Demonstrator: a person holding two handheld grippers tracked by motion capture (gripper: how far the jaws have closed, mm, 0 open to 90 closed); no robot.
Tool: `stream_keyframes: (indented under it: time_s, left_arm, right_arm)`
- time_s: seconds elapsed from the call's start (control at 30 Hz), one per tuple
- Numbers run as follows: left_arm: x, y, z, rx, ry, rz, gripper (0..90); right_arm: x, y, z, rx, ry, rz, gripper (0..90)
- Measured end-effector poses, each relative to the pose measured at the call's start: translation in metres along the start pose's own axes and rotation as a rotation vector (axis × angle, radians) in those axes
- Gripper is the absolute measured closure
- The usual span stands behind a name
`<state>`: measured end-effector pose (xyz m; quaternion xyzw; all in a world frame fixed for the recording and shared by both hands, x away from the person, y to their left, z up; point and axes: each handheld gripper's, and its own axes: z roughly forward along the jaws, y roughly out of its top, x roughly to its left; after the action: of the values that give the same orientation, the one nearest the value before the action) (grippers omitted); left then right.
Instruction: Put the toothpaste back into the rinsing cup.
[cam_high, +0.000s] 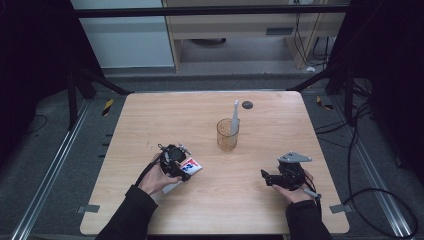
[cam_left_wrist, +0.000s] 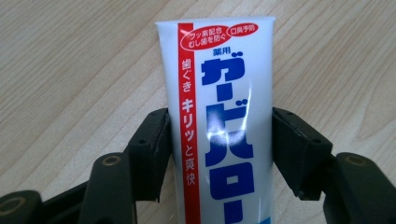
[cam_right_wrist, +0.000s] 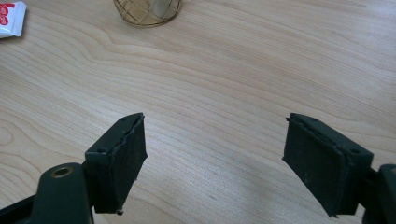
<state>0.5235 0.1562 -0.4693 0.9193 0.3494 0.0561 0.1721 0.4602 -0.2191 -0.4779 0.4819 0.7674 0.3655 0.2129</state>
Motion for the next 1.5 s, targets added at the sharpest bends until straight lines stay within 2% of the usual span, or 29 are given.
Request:
stream_keyframes:
  time_s: [0.3, 0.43, 0.6, 0.8, 0.9, 0.93, 0.97, 1.0, 1.07, 1.1, 1.23, 1.27, 1.4, 1.43, 1.5]
  left_arm:
    - [0.002, -0.002, -0.001, -0.012, -0.012, -0.028, 44.2]
    - [0.003, -0.004, -0.003, -0.027, -0.018, -0.058, 51.5]
    - [0.005, -0.01, -0.011, -0.07, -0.027, -0.1, 65.3]
    - [0.006, -0.014, -0.016, -0.093, -0.012, -0.107, 68.5]
    - [0.011, -0.018, -0.032, -0.171, -0.005, -0.138, 68.9]
    - [0.011, -0.018, -0.032, -0.171, -0.005, -0.138, 69.0]
    - [0.012, -0.019, -0.037, -0.198, -0.004, -0.149, 69.0]
    - [0.013, -0.02, -0.048, -0.256, 0.01, -0.166, 69.1]
    - [0.013, -0.021, -0.058, -0.313, 0.031, -0.183, 69.2]
    - [0.013, -0.021, -0.058, -0.313, 0.031, -0.183, 69.1]
    - [0.01, -0.02, -0.074, -0.41, 0.072, -0.2, 69.1]
    - [0.008, -0.018, -0.078, -0.453, 0.093, -0.203, 69.1]
    - [0.005, -0.016, -0.083, -0.505, 0.118, -0.206, 69.2]
    - [0.004, -0.014, -0.085, -0.533, 0.14, -0.211, 69.2]
    - [0.005, -0.013, -0.087, -0.544, 0.152, -0.213, 69.2]
  right_arm:
    - [0.001, 0.0, 0.001, 0.004, 0.0, -0.001, 21.2]
    - [0.001, 0.0, 0.001, 0.007, -0.002, -0.001, 21.4]
    - [0.0, -0.001, 0.001, 0.013, -0.001, 0.009, 21.8]
    - [-0.002, -0.002, 0.0, 0.001, -0.012, 0.006, 21.9]
    - [-0.005, -0.003, 0.0, -0.009, -0.019, 0.003, 21.2]
    - [-0.005, -0.003, 0.0, -0.009, -0.019, 0.003, 21.2]
    - [-0.005, -0.003, -0.001, -0.007, -0.023, 0.015, 21.0]
    - [-0.006, -0.004, -0.001, -0.013, -0.03, 0.017, 20.3]
    - [-0.007, -0.004, -0.002, -0.022, -0.038, 0.017, 20.0]
    - [-0.007, -0.004, -0.002, -0.022, -0.038, 0.017, 20.0]
    - [-0.008, -0.005, -0.003, -0.034, -0.054, 0.011, 17.8]
    - [-0.008, -0.005, -0.002, -0.038, -0.058, 0.014, 16.6]
    - [-0.008, -0.005, -0.001, -0.041, -0.063, 0.015, 15.2]
    - [-0.008, -0.005, -0.002, -0.045, -0.064, 0.02, 14.7]
    - [-0.008, -0.005, -0.002, -0.047, -0.067, 0.021, 14.4]
